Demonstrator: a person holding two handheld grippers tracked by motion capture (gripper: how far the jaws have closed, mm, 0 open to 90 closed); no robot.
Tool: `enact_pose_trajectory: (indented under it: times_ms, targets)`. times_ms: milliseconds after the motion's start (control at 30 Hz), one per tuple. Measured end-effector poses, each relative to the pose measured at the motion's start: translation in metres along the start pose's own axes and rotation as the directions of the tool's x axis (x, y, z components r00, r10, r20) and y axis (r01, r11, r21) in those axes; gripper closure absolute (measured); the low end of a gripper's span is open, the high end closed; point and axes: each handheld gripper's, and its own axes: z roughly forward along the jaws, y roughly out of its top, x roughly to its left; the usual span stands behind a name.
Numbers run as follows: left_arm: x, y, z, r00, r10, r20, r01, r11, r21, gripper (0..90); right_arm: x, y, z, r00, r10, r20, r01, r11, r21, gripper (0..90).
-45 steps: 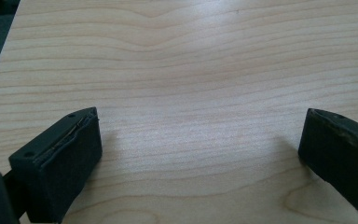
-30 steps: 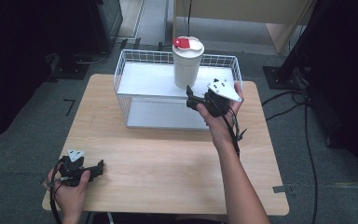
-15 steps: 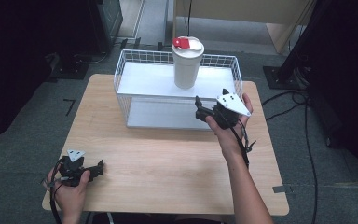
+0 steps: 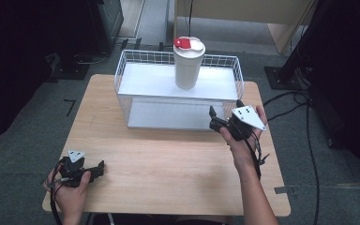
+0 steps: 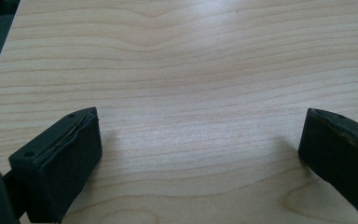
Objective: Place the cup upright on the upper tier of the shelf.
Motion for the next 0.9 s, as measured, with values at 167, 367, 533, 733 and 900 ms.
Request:
enact_pose_trajectory:
  times_ms: [167, 367, 533, 733, 900]
  targets:
    - [0.0, 0.0, 0.0, 1.0, 0.0, -0.001, 0.0, 1.0, -0.002, 0.0, -0.012, -0.009, -0.009, 0.9992, -0.002, 0.039, 0.002, 1.0, -0.011, 7.5]
    - [0.0, 0.0, 0.0, 1.0, -0.002, 0.0, 0.002, 1.0, -0.002, 0.0, -0.022, -0.018, -0.017, 0.9983, 0.0, 0.058, 0.0, 1.0, 0.001, 7.5]
    - [0.0, 0.0, 0.0, 1.0, 0.001, 0.0, -0.001, 1.0, 0.0, 0.0, -0.031, -0.029, -0.023, 0.998, 0.008, 0.062, -0.009, 1.0, 0.016, 7.5]
    - [0.0, 0.0, 0.0, 1.0, 0.001, 0.0, -0.001, 1.0, 0.0, 0.0, -0.043, -0.046, -0.031, 0.9964, 0.022, 0.082, -0.025, 0.999, 0.033, 7.5]
    - [0.0, 0.0, 0.0, 1.0, 0.001, 0.0, -0.001, 1.0, 0.0, 0.0, -0.055, -0.062, -0.04, 0.994, 0.044, 0.1, -0.049, 0.998, 0.049, 7.5]
